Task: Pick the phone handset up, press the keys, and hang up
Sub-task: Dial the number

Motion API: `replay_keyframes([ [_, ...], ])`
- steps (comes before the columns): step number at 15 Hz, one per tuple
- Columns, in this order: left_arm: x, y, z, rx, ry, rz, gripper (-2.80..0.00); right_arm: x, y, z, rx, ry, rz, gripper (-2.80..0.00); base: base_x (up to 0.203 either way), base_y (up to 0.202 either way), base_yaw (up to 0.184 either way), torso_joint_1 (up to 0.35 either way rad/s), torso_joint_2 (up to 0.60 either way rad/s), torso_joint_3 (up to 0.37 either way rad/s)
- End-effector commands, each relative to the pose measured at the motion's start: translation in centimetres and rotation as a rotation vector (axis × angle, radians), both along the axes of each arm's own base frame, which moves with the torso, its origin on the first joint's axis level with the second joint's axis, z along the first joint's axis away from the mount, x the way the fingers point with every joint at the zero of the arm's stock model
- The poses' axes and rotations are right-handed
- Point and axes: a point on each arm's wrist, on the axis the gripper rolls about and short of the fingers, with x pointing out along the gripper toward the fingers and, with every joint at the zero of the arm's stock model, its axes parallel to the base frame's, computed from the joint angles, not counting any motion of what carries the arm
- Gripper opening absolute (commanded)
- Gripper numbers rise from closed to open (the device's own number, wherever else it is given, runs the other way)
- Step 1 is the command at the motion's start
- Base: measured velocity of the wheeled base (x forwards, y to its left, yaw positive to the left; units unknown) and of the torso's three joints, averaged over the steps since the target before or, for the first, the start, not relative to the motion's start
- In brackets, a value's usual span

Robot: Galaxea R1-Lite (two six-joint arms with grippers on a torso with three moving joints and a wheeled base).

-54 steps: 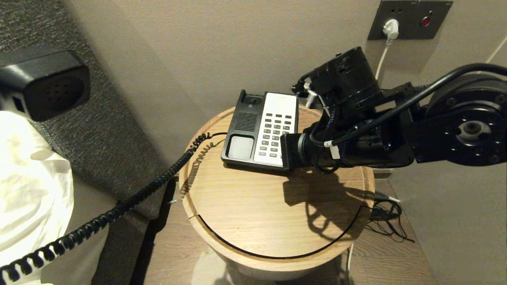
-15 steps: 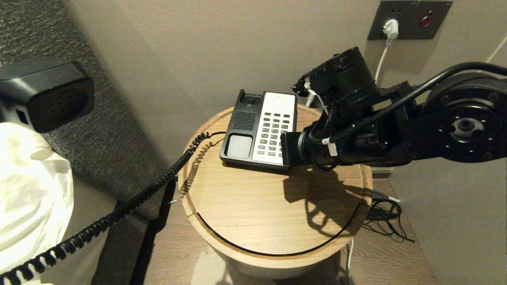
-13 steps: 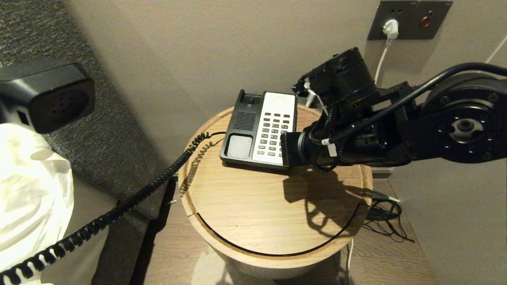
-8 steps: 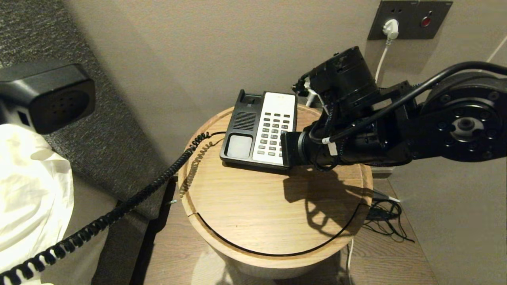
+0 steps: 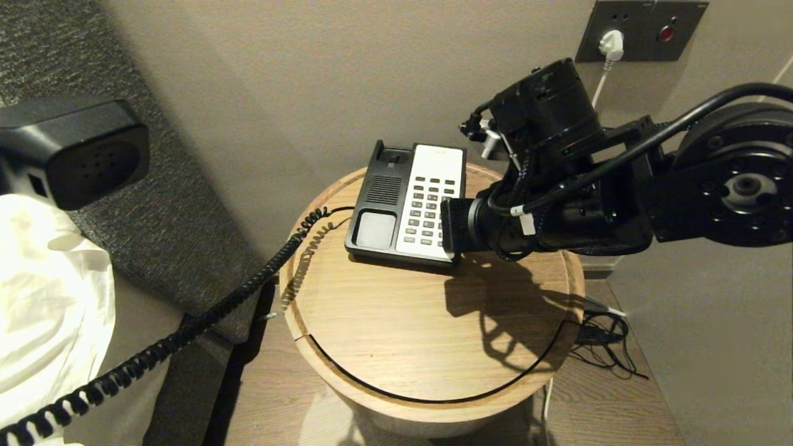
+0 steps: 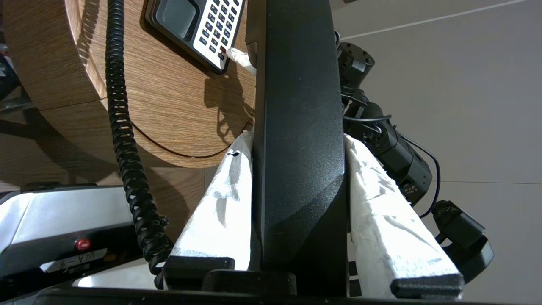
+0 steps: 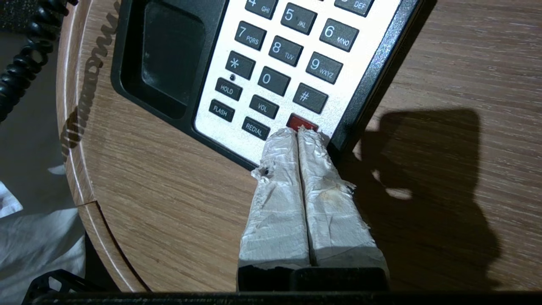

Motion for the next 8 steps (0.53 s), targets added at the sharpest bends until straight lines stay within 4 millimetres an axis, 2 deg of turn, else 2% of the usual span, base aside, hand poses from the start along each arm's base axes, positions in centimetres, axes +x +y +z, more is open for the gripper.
replay_keyframes([
  [1,0.02,-0.01,-0.02,-0.003,0.007,-0.001,-2.8,0.0,-0.05,-0.08,-0.003,0.004,-0.003,-2.8,0.0,0.0,0.0,0.0,0.0,0.0],
  [8,-0.03,0.01,-0.02,-0.004,0.006,-0.001,-2.8,0.34,0.28,-0.68,-0.014,0.014,-0.004,-2.8,0.0,0.0,0.0,0.0,0.0,0.0],
])
